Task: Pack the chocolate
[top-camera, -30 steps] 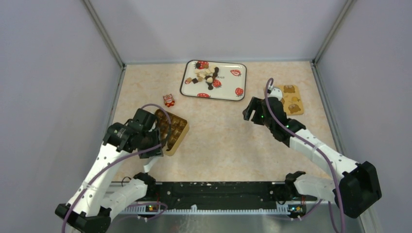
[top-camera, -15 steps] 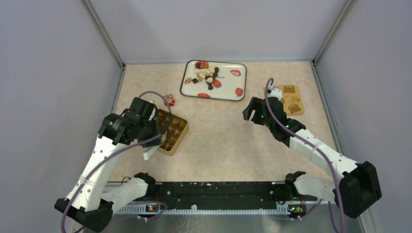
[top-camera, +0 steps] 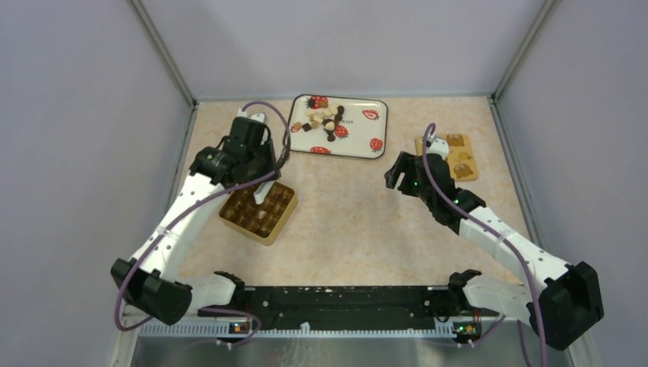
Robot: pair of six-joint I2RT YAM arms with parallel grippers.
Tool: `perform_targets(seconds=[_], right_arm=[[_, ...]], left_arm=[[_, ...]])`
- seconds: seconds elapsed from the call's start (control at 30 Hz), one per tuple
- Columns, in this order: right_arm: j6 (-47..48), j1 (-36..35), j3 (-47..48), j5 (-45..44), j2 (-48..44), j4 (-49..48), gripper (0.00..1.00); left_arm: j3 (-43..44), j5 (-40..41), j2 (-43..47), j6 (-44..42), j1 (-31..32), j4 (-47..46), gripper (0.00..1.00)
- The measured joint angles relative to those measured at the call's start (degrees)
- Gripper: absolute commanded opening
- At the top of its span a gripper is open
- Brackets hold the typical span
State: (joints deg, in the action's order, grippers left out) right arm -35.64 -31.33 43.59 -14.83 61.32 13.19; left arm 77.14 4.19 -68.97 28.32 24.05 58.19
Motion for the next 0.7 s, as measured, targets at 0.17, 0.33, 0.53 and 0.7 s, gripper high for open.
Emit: perform_targets(seconds=[0.17,0.33,0.53,0.7], right_arm=[[-0.15,0.0,-0.02,-1.16,-1.29,0.31,0.71],[-0.15,0.0,-0.02,-2.25,-2.1,1.88,0.71],[-0.11,0.0,-0.04,-4.55,-3.96,4.15,0.71],[-0.07,0.0,-0.02,-4.94,-4.11,4.48,0.71]], left_arm=[[0.28,0.7,-8.35,-2.58,0.0,-11.89,0.27],[3.61,-2.34,-18.99,-4.59,0.0,-20.83,0.31],[8.24,-5.88,-28.79,-5.46,0.0,-25.99,0.41],[9.35,-7.02,-31.91,-5.51,0.04,-27.67,0.42]])
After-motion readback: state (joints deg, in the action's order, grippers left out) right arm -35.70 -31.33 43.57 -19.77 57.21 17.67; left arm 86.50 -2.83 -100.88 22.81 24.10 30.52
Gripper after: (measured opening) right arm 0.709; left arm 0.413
